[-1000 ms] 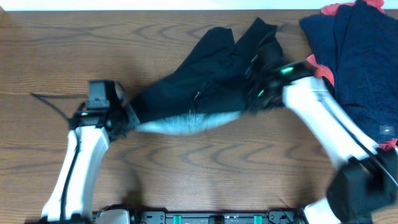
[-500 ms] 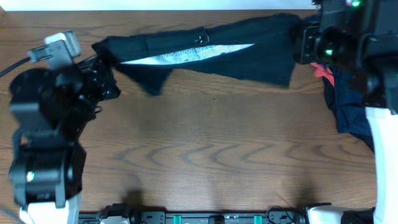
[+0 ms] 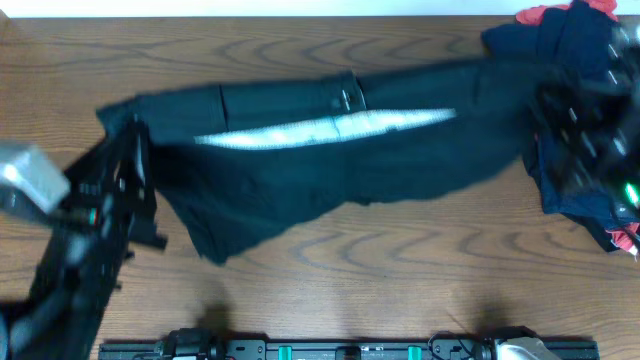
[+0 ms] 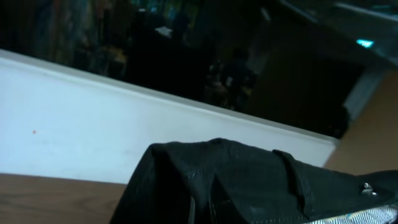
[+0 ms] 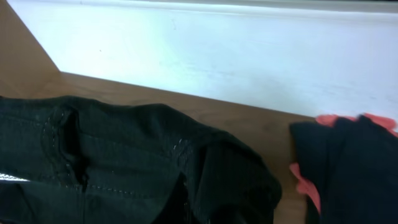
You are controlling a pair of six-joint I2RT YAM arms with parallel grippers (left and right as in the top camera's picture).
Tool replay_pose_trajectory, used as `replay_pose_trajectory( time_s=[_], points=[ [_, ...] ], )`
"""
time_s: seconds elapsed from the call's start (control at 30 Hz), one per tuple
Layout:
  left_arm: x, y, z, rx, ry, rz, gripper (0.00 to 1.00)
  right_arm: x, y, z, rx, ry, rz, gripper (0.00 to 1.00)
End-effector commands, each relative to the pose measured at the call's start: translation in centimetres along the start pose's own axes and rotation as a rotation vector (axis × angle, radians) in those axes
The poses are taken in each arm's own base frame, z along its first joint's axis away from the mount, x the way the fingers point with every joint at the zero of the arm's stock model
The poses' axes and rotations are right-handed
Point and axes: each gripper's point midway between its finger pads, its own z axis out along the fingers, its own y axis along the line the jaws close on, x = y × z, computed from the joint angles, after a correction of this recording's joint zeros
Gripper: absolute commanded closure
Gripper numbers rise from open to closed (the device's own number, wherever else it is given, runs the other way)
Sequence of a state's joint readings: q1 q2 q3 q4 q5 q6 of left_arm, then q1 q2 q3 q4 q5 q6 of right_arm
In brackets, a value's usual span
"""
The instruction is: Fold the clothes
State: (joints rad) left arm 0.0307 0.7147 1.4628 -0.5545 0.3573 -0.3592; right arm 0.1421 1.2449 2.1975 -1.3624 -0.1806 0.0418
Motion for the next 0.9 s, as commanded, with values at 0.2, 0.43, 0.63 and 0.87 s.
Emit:
replay_pose_trajectory(
  time_s=[0.2, 0.43, 0.63, 0.87],
  points=[
    [1.1, 5.8, -1.3, -0.327, 0.025, -0.019, 0.94, 2.9, -7.9, -2.7, 0.457, 0.091, 0.068, 0.99],
    [5.0, 9.3, 2.6, -0.418, 0.208, -0.057, 0.94, 5.9, -9.6, 3.7, 0.473, 0.297, 0.096, 0.99],
    [10.5, 13.9, 8.0, -0.509, 0.425, -0.102, 0.94, 8.7, -11.7, 12.5, 0.479, 0.469, 0.101, 0.99],
    [18.7, 20.4, 15.2, -0.596, 0.642, -0.143, 0.94, 12.3, -14.3, 24.8, 0.458, 0.563, 0.107, 0.99]
  ],
)
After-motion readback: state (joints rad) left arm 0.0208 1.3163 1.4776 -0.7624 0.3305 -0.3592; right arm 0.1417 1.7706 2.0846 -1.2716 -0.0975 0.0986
